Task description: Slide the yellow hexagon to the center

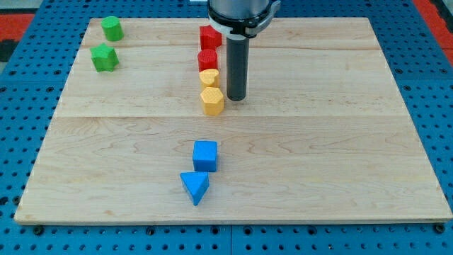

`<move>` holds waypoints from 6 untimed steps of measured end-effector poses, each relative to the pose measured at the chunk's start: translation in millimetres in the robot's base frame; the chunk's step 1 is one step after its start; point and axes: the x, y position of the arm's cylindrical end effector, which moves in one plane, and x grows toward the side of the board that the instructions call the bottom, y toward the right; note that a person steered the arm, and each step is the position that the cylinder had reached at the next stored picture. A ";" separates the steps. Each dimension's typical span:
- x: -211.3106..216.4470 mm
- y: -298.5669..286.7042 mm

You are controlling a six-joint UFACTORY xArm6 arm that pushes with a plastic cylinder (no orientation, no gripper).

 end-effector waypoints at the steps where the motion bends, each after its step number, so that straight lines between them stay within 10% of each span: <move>1: 4.0 0.0; 6: 42.6 53.4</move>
